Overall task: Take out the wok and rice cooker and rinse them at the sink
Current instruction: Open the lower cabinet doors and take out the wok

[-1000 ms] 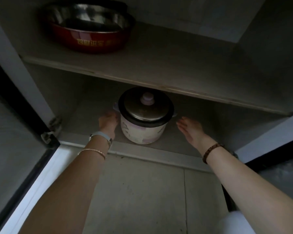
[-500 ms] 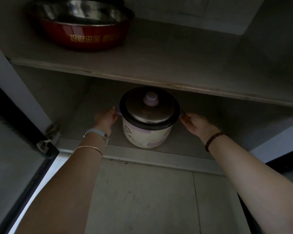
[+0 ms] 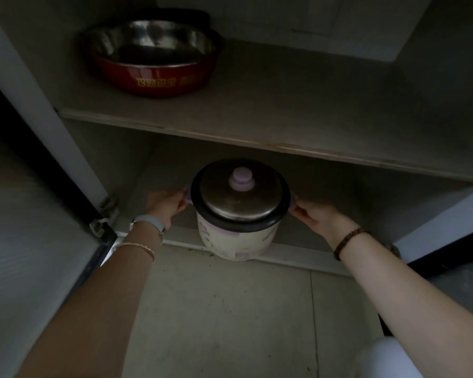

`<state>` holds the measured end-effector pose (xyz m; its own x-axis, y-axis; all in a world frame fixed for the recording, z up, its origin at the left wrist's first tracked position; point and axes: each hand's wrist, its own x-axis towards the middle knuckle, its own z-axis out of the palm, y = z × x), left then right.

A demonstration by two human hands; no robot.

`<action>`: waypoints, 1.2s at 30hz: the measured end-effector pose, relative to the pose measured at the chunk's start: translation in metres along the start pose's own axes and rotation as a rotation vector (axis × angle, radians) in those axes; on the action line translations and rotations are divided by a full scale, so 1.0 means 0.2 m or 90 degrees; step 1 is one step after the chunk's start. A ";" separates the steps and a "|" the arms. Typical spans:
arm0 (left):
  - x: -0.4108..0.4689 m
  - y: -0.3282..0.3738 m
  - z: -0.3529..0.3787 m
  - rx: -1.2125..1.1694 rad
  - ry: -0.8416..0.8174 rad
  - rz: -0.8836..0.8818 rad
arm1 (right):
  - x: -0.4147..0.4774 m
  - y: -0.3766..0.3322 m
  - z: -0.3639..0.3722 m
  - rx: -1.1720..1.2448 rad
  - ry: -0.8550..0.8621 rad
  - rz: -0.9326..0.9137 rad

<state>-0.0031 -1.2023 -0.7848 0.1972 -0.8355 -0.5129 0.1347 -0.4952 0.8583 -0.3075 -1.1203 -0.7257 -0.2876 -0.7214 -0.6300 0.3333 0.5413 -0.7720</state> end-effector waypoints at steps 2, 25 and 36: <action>-0.11 -0.02 -0.05 -0.001 0.030 0.008 | -0.09 0.00 0.03 -0.027 0.008 0.000; -2.33 1.18 -0.86 0.136 0.200 0.041 | -2.04 -0.69 0.26 -0.160 0.055 0.109; -2.97 1.77 -0.85 0.154 0.209 0.112 | -2.71 -1.36 0.12 -0.212 0.007 0.010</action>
<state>0.0920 -0.8411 -0.1795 0.5003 -0.8111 -0.3030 -0.1513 -0.4265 0.8917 -0.2198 -0.8861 -0.1724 -0.2954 -0.7076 -0.6419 0.0261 0.6657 -0.7458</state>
